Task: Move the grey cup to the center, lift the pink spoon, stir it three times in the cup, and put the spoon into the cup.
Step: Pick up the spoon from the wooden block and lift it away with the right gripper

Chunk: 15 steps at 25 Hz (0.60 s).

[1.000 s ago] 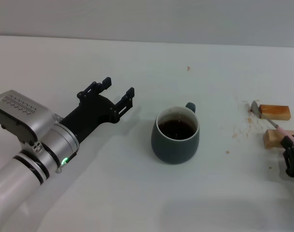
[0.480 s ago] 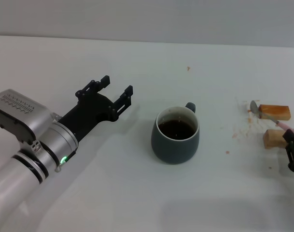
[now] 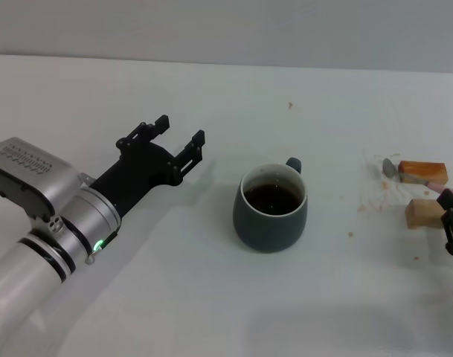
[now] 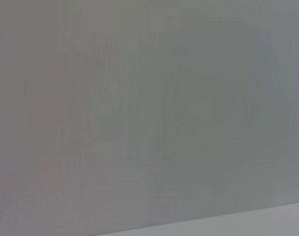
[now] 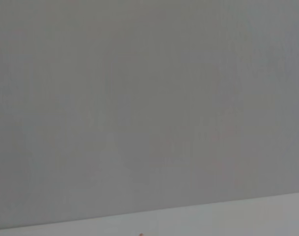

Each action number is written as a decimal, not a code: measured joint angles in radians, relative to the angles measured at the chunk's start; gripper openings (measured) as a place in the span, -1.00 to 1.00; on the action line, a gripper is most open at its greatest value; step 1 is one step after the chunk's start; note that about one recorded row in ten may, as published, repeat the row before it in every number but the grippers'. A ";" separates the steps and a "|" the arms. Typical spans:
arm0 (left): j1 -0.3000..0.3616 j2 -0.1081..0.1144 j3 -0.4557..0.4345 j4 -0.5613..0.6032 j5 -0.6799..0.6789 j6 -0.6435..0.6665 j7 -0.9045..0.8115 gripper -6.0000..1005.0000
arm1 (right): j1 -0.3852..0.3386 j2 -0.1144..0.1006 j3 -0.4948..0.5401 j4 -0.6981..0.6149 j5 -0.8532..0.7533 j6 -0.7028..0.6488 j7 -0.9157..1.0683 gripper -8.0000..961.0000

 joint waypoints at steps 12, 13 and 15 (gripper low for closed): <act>-0.009 0.000 -0.001 0.000 -0.010 -0.003 0.002 0.37 | 0.005 0.000 0.000 -0.004 0.000 -0.011 0.005 -0.82; -0.010 0.000 -0.001 0.000 -0.010 -0.004 0.002 0.37 | 0.005 0.000 0.000 -0.004 0.000 -0.016 0.006 -0.82; -0.010 0.000 -0.001 0.000 -0.010 -0.004 0.002 0.37 | 0.006 0.000 0.000 -0.004 0.000 -0.022 0.006 -0.82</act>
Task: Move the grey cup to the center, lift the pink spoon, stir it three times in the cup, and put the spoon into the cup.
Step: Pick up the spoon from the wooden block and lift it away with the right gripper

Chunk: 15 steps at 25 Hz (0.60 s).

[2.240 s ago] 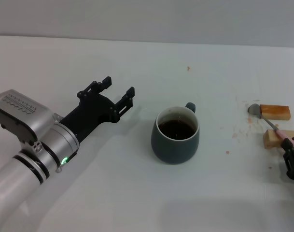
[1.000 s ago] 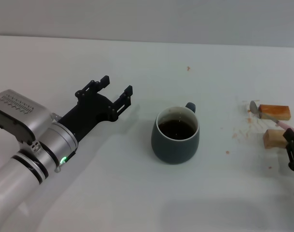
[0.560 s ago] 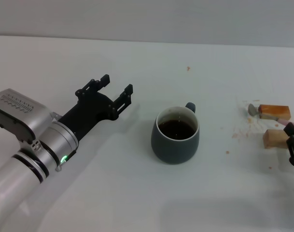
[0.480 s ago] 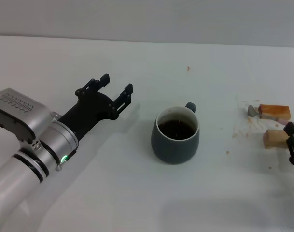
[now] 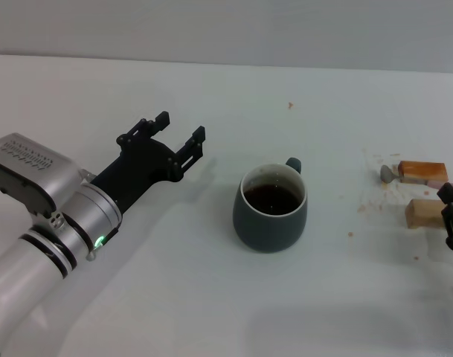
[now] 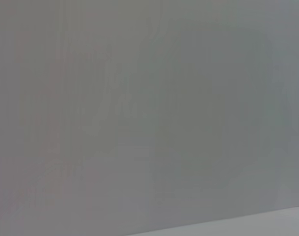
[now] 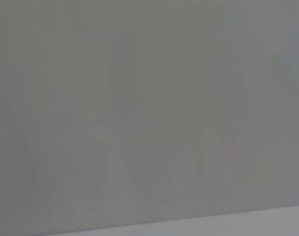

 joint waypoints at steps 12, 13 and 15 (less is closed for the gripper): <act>-0.001 0.000 -0.001 0.000 -0.012 0.002 0.003 0.37 | 0.006 0.000 0.000 -0.013 0.000 -0.027 0.001 -0.82; -0.001 0.000 0.000 0.000 -0.012 0.002 0.003 0.37 | 0.008 0.000 0.000 -0.014 0.000 -0.030 0.001 -0.82; -0.001 0.000 0.000 0.000 -0.012 0.003 0.003 0.37 | 0.010 0.000 0.000 -0.016 0.000 -0.032 0.001 -0.82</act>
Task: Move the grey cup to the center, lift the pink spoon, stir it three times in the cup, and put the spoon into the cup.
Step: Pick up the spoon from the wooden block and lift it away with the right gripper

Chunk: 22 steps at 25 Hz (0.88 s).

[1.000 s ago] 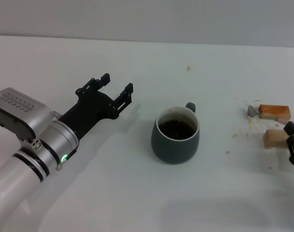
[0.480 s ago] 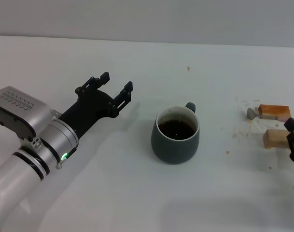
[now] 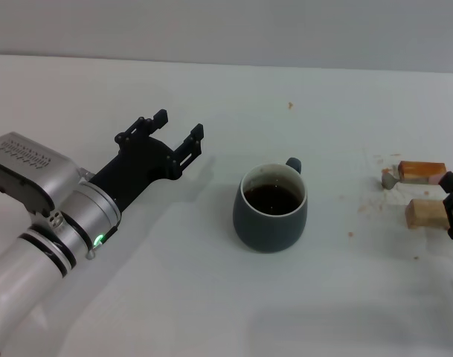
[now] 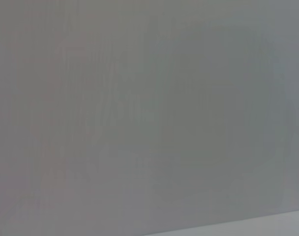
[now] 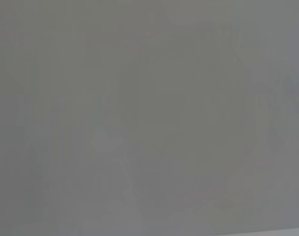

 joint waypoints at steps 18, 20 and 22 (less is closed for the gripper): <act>-0.012 0.000 -0.003 0.000 -0.011 -0.006 0.002 0.36 | 0.056 0.000 0.030 -0.014 0.001 -0.043 0.002 -0.82; -0.012 0.000 -0.007 0.001 -0.011 -0.006 0.003 0.36 | 0.065 0.000 0.029 -0.013 -0.001 -0.043 0.002 -0.82; -0.012 0.000 -0.011 0.003 -0.011 -0.006 0.004 0.36 | 0.077 0.000 0.026 -0.013 -0.004 -0.037 0.003 -0.82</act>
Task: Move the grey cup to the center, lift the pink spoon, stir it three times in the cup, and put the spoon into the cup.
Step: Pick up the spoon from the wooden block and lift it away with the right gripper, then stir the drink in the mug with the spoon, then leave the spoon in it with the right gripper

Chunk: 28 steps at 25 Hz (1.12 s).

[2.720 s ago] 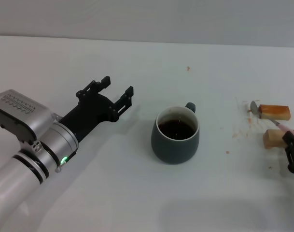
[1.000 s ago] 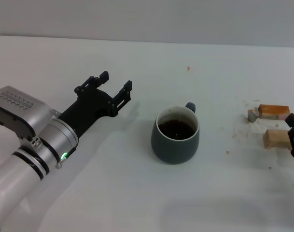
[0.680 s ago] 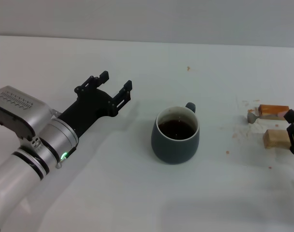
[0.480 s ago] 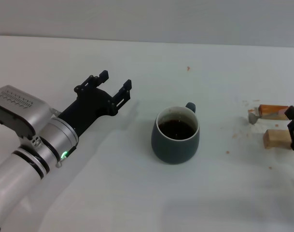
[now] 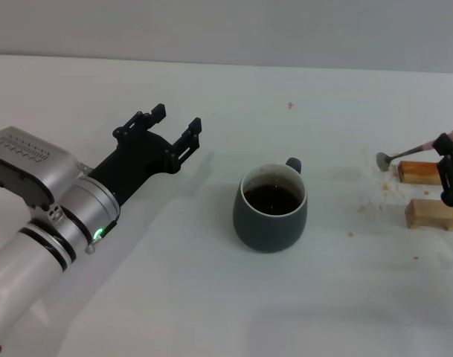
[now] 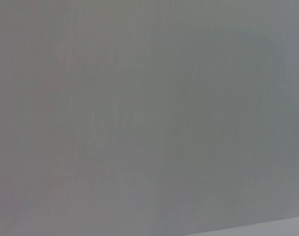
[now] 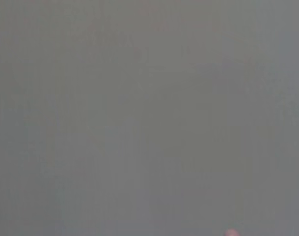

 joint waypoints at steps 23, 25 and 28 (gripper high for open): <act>0.013 0.000 -0.024 -0.002 -0.003 0.006 0.000 0.36 | 0.030 -0.018 -0.159 -0.543 -0.186 0.007 0.701 -0.83; 0.024 0.000 -0.026 -0.003 -0.003 0.011 0.000 0.36 | 0.046 -0.030 -0.158 -0.599 -0.219 0.006 0.782 -0.83; 0.034 0.000 -0.028 -0.004 -0.003 0.028 0.000 0.36 | 0.079 -0.049 -0.159 -0.655 -0.264 0.001 0.886 -0.83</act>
